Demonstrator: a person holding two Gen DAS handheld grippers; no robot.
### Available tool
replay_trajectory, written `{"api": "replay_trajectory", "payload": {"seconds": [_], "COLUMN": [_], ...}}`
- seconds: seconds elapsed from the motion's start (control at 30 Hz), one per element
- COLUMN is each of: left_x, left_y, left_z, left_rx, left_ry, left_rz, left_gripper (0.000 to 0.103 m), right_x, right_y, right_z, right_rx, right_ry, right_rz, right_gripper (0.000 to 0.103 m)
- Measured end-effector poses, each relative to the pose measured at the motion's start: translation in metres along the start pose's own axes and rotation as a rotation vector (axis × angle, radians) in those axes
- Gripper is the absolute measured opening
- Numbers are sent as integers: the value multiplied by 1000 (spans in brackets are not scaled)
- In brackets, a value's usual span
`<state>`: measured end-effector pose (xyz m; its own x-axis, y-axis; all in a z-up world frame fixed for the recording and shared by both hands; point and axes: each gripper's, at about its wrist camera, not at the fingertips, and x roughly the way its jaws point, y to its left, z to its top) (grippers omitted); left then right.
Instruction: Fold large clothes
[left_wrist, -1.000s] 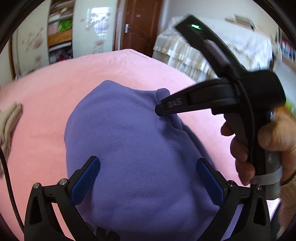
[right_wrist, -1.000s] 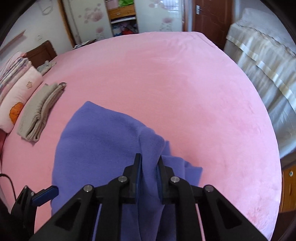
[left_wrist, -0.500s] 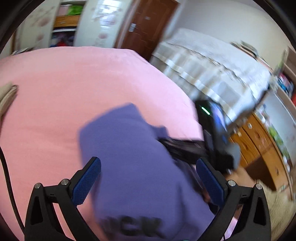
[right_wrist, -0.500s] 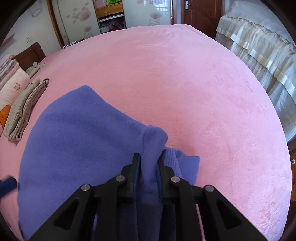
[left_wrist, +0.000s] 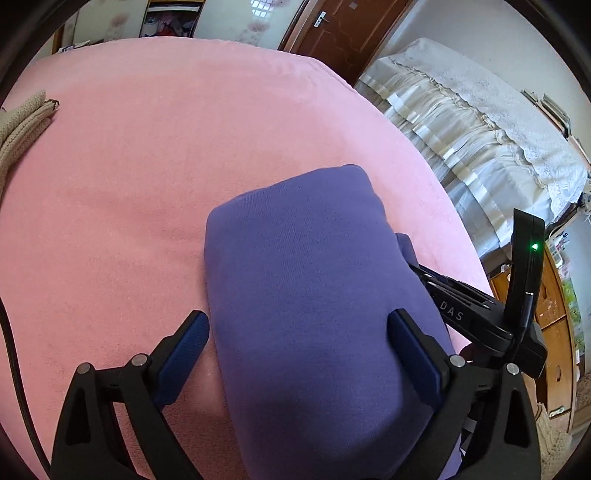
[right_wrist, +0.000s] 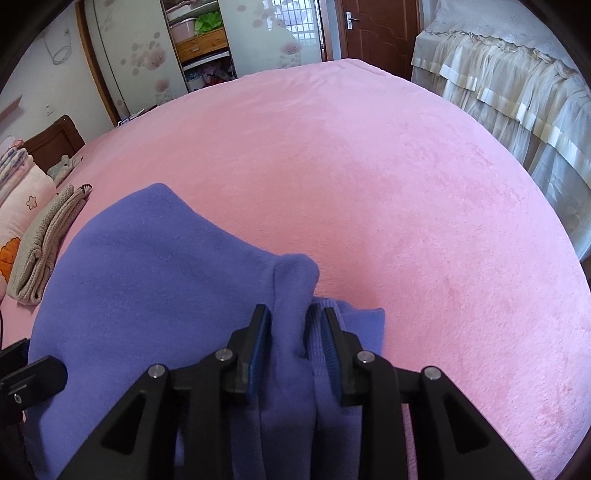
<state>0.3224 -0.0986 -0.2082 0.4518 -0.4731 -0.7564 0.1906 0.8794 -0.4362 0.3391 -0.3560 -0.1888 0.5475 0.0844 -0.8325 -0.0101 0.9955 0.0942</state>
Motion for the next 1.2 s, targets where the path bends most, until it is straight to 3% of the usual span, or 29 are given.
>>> {"api": "replay_trajectory", "payload": {"seconds": [0.13,0.3,0.5,0.73,0.8,0.9,1.0,1.2], "left_x": [-9,-25,-42,-73,-87,-109,-126,-139], "left_y": [0,7,2,-10,-13,-18,-17,-3], "left_z": [-1,6,10,17,15,8,3,-11], "left_rx": [27,7,15,18,52,142,165,135], "left_ry": [-14,-5,-33,-42,-61,-81,-69,-21], "left_rz": [25,36,70,25,43,67,46,48], "left_gripper": [99,100,101,102,102,102,102,102], "right_x": [-8,-29,-61,-119,-139,-159,-169,-169], "right_y": [6,5,14,33,37,35,25,-6], "right_z": [3,9,15,15,12,7,3,-11], "right_rx": [-21,-16,-39,-100,-123,-149,-143,-86], "right_ry": [-13,-43,-80,-161,-173,-167,-135,-18], "right_rz": [-20,-26,3,47,71,77,83,115], "right_gripper": [30,55,58,67,70,85,94,97]}}
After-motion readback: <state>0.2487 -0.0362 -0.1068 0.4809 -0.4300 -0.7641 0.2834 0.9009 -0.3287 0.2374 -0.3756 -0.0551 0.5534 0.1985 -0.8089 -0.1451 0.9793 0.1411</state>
